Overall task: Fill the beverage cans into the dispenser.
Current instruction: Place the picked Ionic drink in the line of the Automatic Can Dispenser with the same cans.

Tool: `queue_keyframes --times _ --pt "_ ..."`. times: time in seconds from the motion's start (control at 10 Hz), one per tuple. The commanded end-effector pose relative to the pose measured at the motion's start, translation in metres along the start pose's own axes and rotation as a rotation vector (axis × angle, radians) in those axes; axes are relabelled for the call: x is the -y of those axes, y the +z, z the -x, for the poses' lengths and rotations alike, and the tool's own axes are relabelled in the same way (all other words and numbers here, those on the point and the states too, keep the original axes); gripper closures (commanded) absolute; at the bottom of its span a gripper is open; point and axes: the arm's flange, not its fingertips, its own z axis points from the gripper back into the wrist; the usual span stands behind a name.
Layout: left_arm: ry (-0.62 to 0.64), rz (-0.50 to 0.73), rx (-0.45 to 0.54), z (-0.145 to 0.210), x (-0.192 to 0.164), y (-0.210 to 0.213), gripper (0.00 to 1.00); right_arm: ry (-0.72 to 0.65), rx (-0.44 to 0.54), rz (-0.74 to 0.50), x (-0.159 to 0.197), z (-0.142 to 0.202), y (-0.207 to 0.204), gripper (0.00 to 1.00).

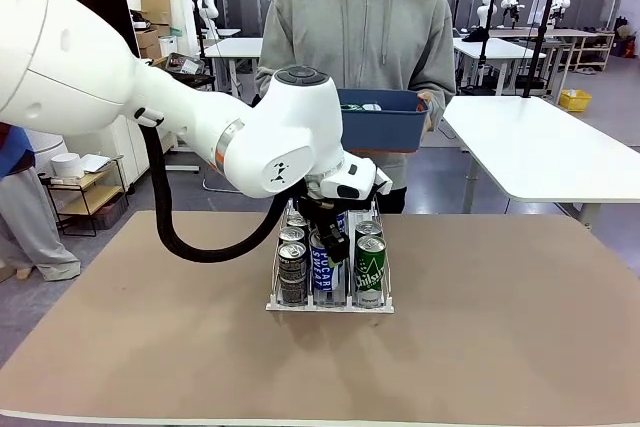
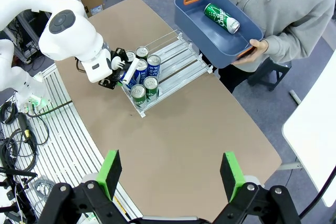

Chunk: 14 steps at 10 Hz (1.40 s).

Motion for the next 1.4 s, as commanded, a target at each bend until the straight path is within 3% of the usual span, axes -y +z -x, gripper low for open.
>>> queue_keyframes --times 0.0,0.7,0.8,1.0,1.1,1.2,1.3 --pt "-0.001 0.010 0.024 -0.010 -0.018 -0.005 0.43 0.000 0.022 -0.014 -0.003 0.003 -0.003 0.00" --pt "-0.021 0.127 -0.067 -0.003 -0.021 -0.031 0.43 0.000 0.022 -0.014 -0.003 0.003 -0.003 0.00" --pt "0.015 0.098 -0.025 -0.013 -0.013 -0.032 0.43 0.000 0.022 -0.014 -0.003 0.003 -0.003 0.00" --pt "0.006 0.106 -0.041 -0.011 -0.013 -0.031 0.43 0.000 0.022 -0.014 -0.003 0.003 -0.003 0.00" --pt "0.028 0.064 -0.038 -0.008 -0.011 -0.020 0.23 0.000 0.022 -0.014 -0.003 0.003 -0.003 0.00" --pt "0.044 0.037 -0.029 -0.007 -0.008 -0.010 0.23 0.000 0.022 -0.014 -0.003 0.003 -0.003 0.00" --pt "0.052 0.006 -0.021 -0.005 -0.007 0.000 0.03 0.000 0.022 -0.014 -0.003 0.003 -0.003 0.00"
